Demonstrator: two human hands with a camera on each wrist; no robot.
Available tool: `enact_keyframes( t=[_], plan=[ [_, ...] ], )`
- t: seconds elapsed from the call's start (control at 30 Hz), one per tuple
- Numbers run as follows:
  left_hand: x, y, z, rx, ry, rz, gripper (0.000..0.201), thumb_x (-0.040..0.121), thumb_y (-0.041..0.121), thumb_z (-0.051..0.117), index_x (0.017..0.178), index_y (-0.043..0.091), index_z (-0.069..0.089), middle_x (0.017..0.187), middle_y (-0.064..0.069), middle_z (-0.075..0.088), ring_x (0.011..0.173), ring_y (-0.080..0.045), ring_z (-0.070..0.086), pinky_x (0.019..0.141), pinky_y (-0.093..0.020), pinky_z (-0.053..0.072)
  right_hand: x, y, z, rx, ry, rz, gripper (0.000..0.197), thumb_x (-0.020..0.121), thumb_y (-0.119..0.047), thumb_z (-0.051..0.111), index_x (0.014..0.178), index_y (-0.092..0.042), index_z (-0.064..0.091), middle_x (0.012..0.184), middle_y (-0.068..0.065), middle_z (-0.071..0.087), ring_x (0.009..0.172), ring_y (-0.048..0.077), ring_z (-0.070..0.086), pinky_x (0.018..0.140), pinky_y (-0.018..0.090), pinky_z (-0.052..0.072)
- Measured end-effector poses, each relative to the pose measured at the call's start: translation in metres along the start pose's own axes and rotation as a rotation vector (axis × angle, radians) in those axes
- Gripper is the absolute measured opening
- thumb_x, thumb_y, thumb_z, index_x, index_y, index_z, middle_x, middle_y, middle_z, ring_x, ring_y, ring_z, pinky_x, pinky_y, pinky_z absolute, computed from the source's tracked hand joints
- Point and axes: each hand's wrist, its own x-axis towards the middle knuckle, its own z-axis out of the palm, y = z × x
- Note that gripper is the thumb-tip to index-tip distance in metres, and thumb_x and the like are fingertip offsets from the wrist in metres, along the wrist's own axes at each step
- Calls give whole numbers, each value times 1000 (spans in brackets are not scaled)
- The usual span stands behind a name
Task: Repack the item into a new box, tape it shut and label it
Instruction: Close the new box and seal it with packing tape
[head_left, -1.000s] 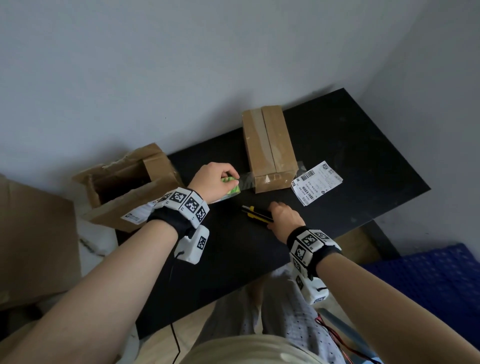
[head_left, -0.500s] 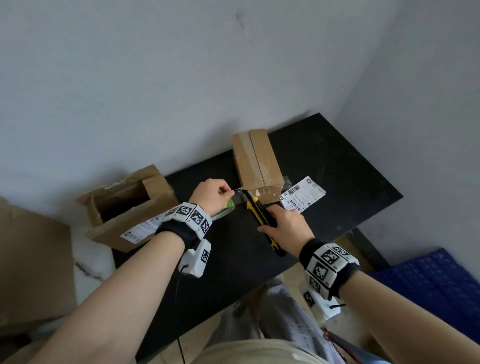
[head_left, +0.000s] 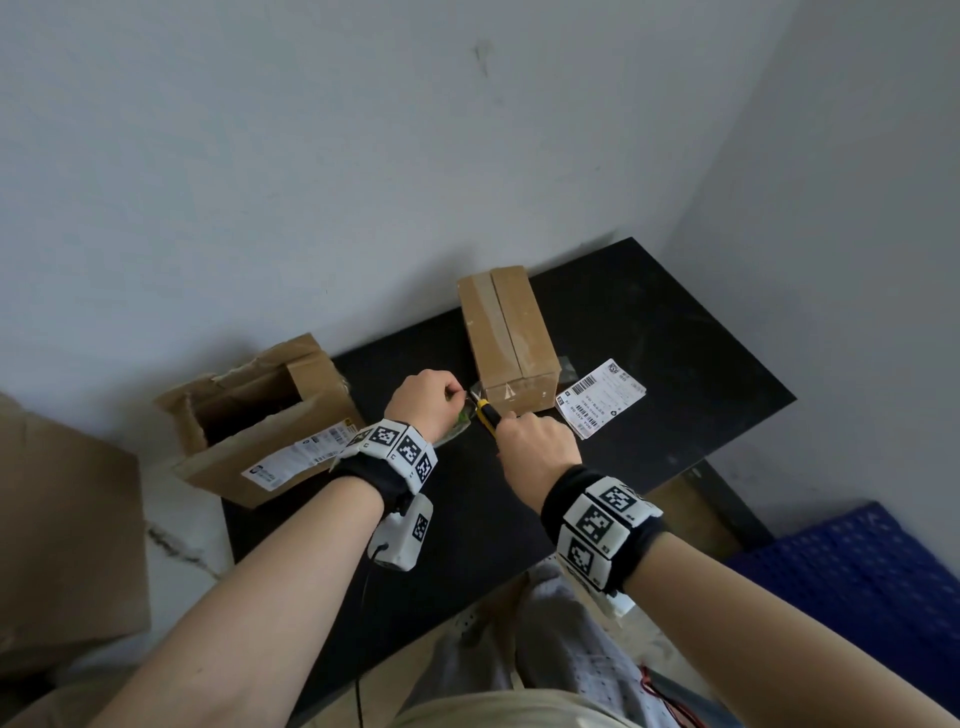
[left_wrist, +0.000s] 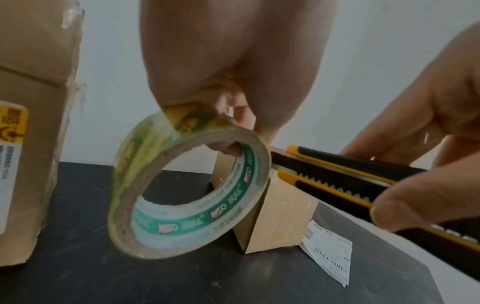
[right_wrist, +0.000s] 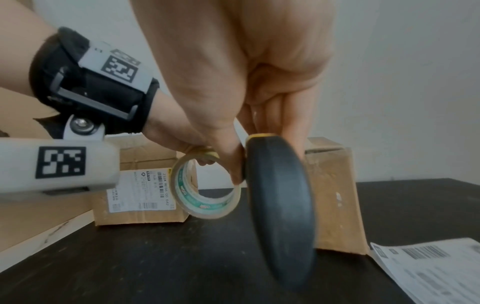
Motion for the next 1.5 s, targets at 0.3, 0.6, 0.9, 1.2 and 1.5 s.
enact_keyframes(
  t=[0.3,0.6,0.9,1.2,1.5],
  plan=[
    [-3,-6,5,40,11,-2,16,92,26,53,94,19,67,92,-1,68,84,-17,62,70,-31,48,-1,-10,-4,-79,-94,-48,23,88,-3,55,111,-6,57,108,12,62,98,29,61,68,33,43],
    [1,-14,2,-98,53,-13,14,91,25,56,91,18,68,96,-1,68,93,-19,62,75,-30,47,3,21,43,82,-174,93,30,90,-17,58,118,-8,52,115,10,59,105,31,59,74,34,43],
    [1,-17,6,-148,26,-9,12,90,22,59,94,17,68,95,1,67,91,-12,62,76,-25,47,35,47,89,456,-270,209,48,87,-28,64,132,-20,49,124,6,57,111,23,56,90,33,48],
    [1,-13,5,-155,18,-18,9,88,23,62,92,17,67,85,7,61,84,-8,58,74,-24,47,38,53,106,431,-177,152,46,89,-30,59,131,-17,46,127,5,50,114,23,52,93,34,46],
    [-2,-9,5,-105,-36,-20,9,88,24,62,93,20,67,94,4,66,88,-10,60,76,-26,47,35,52,64,271,628,-153,43,78,-2,56,121,-2,56,119,12,61,108,27,60,92,34,48]
  ],
)
